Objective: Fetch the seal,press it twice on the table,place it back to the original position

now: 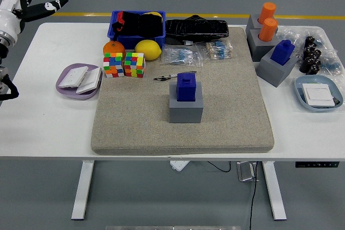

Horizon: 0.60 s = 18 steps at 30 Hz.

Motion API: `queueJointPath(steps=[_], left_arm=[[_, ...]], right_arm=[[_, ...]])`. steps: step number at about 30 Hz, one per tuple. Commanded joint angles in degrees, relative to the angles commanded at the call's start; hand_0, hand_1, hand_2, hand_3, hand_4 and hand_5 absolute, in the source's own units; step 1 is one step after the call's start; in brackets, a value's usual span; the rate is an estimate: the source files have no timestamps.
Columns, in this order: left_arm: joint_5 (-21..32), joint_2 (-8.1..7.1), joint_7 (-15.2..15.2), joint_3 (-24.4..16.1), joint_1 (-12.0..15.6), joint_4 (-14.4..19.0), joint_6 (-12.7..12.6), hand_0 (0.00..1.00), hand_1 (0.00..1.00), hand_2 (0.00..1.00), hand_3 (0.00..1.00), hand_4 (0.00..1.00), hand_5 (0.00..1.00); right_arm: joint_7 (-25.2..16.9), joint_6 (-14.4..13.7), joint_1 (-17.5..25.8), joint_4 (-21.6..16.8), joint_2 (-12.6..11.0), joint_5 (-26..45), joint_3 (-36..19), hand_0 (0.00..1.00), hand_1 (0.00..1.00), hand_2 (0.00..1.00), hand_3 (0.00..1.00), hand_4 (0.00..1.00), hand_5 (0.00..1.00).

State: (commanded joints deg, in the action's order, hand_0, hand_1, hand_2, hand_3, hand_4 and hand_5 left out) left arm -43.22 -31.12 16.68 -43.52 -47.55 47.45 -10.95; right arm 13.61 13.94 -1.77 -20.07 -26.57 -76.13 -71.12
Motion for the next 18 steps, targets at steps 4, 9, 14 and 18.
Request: queueJointPath(steps=[4, 9, 14, 18], left_arm=[[-0.02, 0.02, 0.02, -0.02, -0.08, 0.12, 0.01, 0.902, 0.869, 0.884, 0.906, 0.9, 0.177], [-0.03, 0.04, 0.04, -0.03, -0.15, 0.17, 0.01, 0.901, 0.869, 0.883, 0.905, 0.901, 0.177], [-0.04, -0.08, 0.08, -0.12, -0.02, 0.26, 0.02, 0.901, 0.868, 0.883, 0.905, 0.901, 0.177], [-0.05, -0.24, 0.11, -0.17, 0.15, 0.34, 0.0, 0.901, 0.868, 0.883, 0.905, 0.901, 0.177]], right_arm=[[0.01, -0.01, 0.0, 0.02, -0.01, -0.03, -0.11, 0.85, 0.773, 0.774, 0.745, 0.816, 0.517], [0.01, -0.01, -0.06, 0.03, -0.04, -0.07, -0.16, 0.85, 0.773, 0.774, 0.743, 0.816, 0.517], [0.01, 0.02, -0.07, 0.04, -0.02, -0.05, 0.06, 0.85, 0.772, 0.774, 0.743, 0.816, 0.516], [0.01, 0.01, 0.0, 0.08, -0.11, -0.04, 0.31, 0.85, 0.772, 0.774, 0.743, 0.816, 0.516]])
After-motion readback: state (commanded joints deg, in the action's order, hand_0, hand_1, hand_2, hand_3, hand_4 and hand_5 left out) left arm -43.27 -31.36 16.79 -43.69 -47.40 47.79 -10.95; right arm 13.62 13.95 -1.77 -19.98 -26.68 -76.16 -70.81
